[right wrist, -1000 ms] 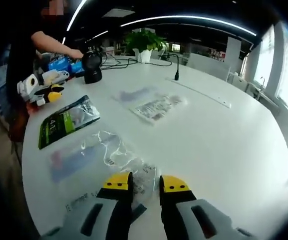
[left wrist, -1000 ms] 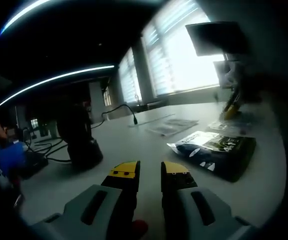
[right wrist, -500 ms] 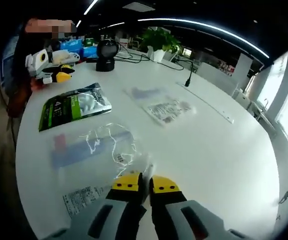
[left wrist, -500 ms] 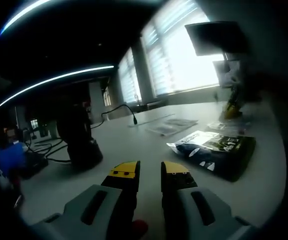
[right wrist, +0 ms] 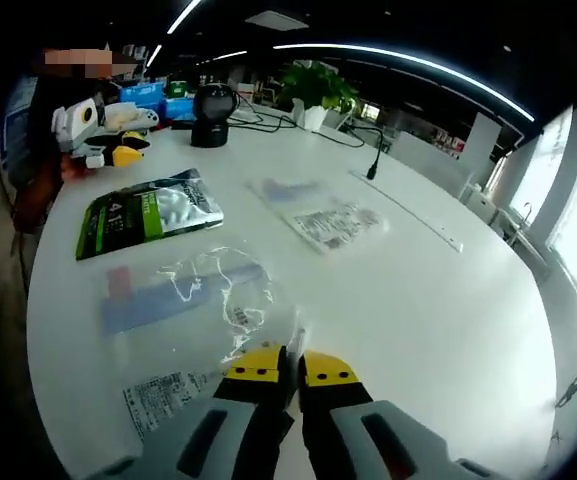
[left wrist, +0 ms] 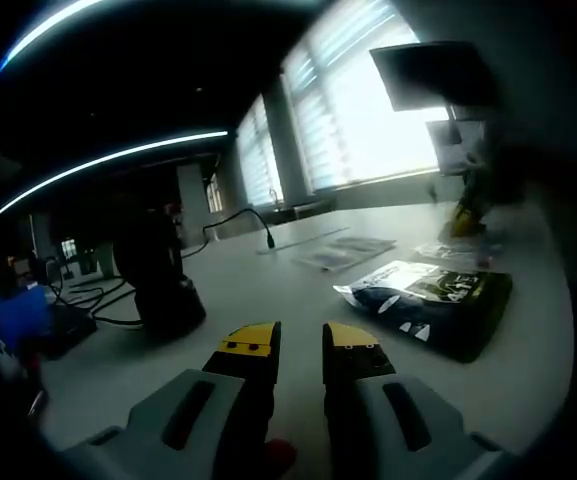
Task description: Clip sheet goods on table flip sheet goods clip sheet goods scan sheet goods put sheet goods back to table
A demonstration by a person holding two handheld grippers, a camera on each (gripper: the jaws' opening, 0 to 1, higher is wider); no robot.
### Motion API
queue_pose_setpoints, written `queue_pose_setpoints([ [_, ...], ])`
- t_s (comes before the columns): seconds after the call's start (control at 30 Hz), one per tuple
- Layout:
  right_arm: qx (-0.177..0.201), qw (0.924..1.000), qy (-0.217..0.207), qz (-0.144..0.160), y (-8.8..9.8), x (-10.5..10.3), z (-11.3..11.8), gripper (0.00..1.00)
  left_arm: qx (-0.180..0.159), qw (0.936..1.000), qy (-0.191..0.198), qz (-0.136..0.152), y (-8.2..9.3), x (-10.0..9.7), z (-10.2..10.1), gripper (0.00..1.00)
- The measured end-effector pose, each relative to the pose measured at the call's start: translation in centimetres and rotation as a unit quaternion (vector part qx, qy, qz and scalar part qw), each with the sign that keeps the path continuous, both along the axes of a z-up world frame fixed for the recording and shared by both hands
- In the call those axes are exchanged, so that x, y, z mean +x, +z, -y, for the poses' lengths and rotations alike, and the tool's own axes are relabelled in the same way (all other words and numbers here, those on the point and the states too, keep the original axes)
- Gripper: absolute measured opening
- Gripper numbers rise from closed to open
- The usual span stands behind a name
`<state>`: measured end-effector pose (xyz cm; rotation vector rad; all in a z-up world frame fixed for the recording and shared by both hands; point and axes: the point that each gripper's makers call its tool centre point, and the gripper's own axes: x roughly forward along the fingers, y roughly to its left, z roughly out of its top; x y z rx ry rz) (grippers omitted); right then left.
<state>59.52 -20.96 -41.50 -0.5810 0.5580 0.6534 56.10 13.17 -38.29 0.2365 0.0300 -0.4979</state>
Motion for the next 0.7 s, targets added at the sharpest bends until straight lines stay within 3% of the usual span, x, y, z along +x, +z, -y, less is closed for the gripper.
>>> queue_pose_setpoints([
  [0.2, -0.021, 0.9997, -0.002, 0.012, 0.1, -0.6, -0.1, 0.01, -0.001, 1.0, 0.0, -0.001, 0.0, -0.1, 0.0, 0.09],
  [0.7, 0.03, 0.999, -0.032, -0.006, 0.0, -1.8, -0.2, 0.01, 0.001, 1.0, -0.001, -0.001, 0.1, -0.1, 0.1, 0.09],
])
